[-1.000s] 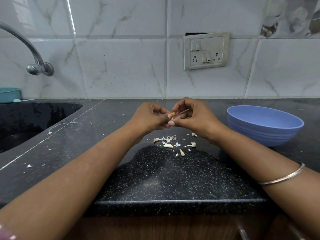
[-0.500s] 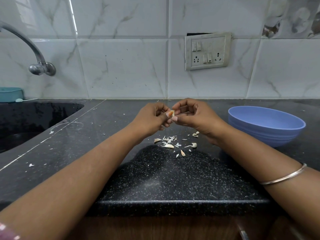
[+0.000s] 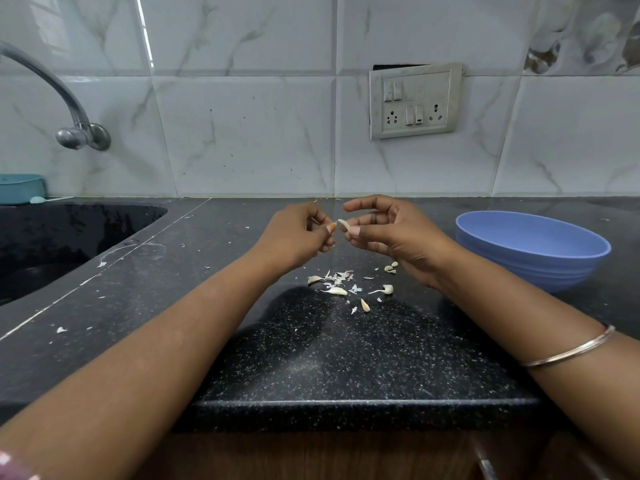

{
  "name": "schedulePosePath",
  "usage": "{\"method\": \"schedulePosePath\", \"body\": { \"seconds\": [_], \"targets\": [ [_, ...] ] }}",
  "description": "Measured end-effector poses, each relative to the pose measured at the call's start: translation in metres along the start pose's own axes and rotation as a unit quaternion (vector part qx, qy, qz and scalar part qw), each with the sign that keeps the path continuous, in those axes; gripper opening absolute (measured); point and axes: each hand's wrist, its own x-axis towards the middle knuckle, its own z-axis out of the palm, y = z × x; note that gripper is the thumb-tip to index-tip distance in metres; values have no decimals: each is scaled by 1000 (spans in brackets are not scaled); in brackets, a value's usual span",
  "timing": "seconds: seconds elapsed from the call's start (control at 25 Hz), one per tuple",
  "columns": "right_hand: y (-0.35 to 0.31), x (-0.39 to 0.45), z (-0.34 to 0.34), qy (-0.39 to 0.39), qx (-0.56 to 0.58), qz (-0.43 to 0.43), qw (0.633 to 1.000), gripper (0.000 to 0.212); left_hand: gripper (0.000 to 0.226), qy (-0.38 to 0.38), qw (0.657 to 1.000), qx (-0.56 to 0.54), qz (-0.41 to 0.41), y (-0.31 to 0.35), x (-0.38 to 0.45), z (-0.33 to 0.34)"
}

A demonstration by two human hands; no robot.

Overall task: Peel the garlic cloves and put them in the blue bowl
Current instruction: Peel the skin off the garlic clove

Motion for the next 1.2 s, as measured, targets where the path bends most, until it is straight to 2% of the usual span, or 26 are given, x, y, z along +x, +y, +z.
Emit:
{"method": "schedulePosePath", "body": {
  "seconds": [0.12,0.2,0.24,0.32,0.4,0.52,0.88,1.0,1.12,1.2],
  "targets": [
    [0,0,0,8,-2,0,1000,29,4,-16,995,95,-4,-1,-1,-3],
    [0,0,0,12,1,1,1000,28,8,-19,992,121,-3,0,-3,-4],
    [0,0,0,15,3,1,1000,27,12,-18,995,102,-3,0,-3,-4],
    [0,1,0,21,11,2,1000,26,14,-29,999,-14,-8,2,-4,-4],
    [0,2,-2,26,26,2,999,23,21,-70,986,-148,-17,7,-7,-5],
    [0,2,-2,21,43,3,999,15,27,-93,968,-232,-9,8,-8,-8],
    [7,0,3,-48,-79,-4,996,7,12,-25,955,-296,-16,7,-4,-9],
    [9,1,2,-63,-133,-18,989,20,17,1,953,-302,-26,6,-3,-10],
    [9,1,1,-80,-174,-39,981,16,22,0,951,-307,-24,4,-2,-10],
    [9,1,1,-85,-178,-45,979,31,25,-10,954,-301,-14,4,-3,-8]
  ]
}}
